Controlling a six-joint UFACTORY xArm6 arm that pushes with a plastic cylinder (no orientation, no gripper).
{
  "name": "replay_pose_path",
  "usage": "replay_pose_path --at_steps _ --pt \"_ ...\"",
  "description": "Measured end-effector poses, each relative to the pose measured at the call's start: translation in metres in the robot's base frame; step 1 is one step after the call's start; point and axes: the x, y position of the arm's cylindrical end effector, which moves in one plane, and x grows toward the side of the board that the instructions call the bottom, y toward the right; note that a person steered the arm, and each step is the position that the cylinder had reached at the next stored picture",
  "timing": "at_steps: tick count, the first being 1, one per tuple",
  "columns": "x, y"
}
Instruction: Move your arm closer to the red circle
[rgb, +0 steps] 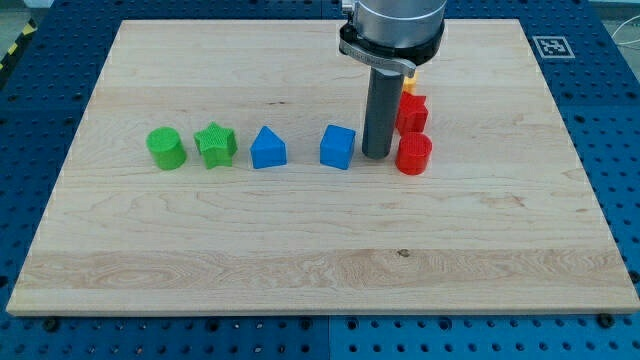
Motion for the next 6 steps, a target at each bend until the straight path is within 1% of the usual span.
replay_pose_path --at_steps 6 --pt "0.0061 0.0024"
